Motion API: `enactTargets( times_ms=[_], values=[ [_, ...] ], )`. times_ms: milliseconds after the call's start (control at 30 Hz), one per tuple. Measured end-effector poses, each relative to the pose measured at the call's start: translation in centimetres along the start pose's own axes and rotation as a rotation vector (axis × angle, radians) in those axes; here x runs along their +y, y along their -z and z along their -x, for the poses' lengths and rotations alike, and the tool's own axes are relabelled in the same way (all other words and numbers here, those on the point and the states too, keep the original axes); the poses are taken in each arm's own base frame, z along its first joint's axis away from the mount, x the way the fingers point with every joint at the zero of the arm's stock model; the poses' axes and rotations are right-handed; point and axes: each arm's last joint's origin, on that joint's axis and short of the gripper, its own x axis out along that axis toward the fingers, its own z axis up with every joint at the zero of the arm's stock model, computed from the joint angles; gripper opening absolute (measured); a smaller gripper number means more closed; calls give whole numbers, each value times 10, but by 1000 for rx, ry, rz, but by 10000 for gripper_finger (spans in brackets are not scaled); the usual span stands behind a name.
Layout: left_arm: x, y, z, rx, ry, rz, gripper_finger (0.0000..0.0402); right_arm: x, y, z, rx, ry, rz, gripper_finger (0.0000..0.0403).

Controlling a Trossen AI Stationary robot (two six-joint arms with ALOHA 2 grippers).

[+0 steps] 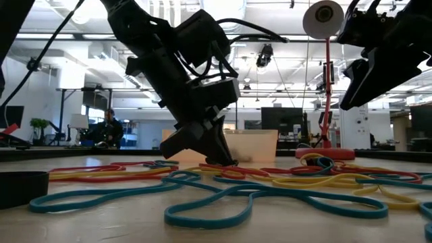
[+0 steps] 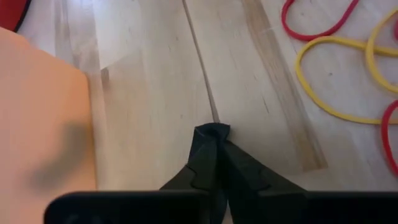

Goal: Pick and place rubber bands into bin
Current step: Put the black rubber band into the orange bin

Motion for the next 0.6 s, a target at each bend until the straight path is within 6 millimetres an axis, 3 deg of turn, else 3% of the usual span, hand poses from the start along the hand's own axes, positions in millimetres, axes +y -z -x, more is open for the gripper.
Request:
enactTargets(
  times_ms=[167,333,600],
  values=[
    [-5,-9,8,-33,2,-10,1,0,0,0,1,0,0,224],
    [-3,-22,31,-89,-6,-11,1,0,1,-1,3,1,1,224],
    [24,-33,79,-123,-201,-11,0,0,0,-1,-22,16,-1,224]
  ],
)
